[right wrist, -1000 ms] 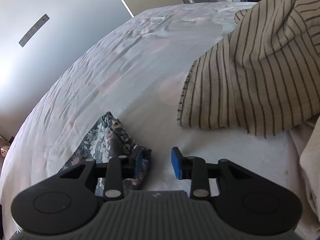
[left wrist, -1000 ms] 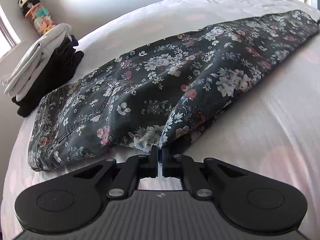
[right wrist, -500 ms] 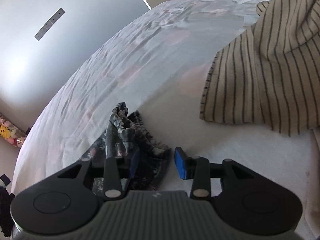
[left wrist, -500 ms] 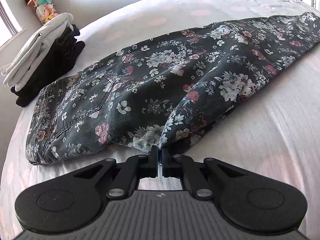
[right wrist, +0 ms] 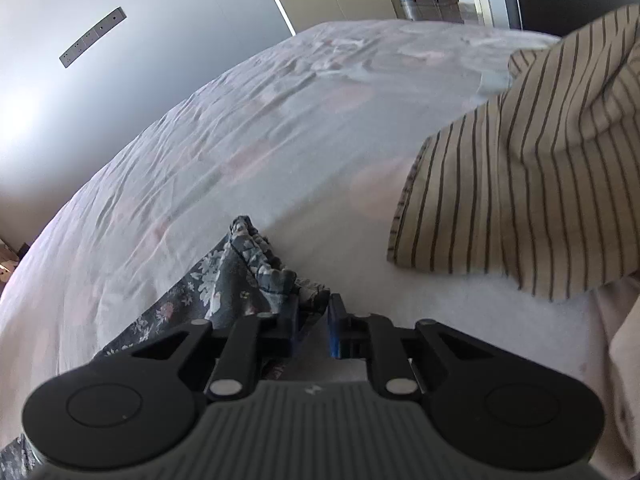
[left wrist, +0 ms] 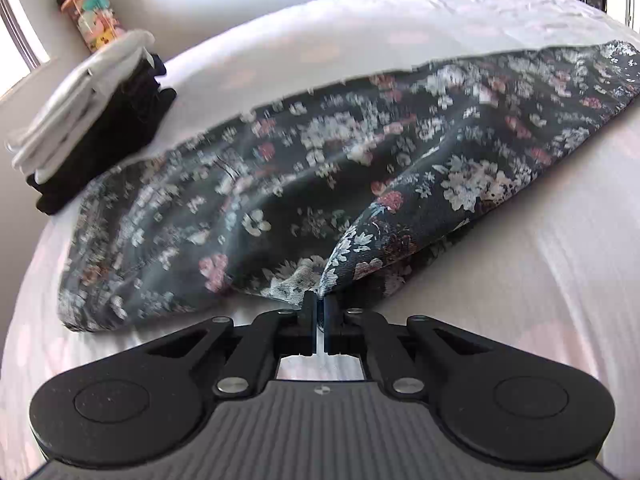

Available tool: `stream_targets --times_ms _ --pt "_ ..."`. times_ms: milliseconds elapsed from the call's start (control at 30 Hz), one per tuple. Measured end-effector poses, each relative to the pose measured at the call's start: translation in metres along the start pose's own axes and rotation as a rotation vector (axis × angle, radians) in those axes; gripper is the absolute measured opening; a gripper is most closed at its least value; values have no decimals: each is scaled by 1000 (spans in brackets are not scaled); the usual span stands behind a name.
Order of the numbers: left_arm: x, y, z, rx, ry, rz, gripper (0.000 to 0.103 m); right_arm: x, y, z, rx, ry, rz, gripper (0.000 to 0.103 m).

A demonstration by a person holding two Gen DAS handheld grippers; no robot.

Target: Fold clothes

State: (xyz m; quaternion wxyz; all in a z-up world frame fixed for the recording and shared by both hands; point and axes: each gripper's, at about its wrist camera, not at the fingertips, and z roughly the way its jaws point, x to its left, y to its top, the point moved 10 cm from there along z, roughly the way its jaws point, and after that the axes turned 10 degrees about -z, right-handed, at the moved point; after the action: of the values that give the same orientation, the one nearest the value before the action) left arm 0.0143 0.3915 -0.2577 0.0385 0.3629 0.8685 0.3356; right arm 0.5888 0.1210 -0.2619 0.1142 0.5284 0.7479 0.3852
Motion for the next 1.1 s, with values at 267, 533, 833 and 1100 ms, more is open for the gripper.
stream_targets --times_ms 267,533,833,1100 --pt "-10 -8 -4 45 -22 10 3 -28 -1 -10 21 -139 -49 16" --pt "-8 -12 13 92 -48 -18 7 -41 -20 -7 64 -121 -52 26" --pt "60 -4 -19 -12 -109 -282 54 0 -46 -69 -2 -41 -205 33" --pt "208 38 13 -119 96 -522 65 75 -123 -105 31 174 -203 36"
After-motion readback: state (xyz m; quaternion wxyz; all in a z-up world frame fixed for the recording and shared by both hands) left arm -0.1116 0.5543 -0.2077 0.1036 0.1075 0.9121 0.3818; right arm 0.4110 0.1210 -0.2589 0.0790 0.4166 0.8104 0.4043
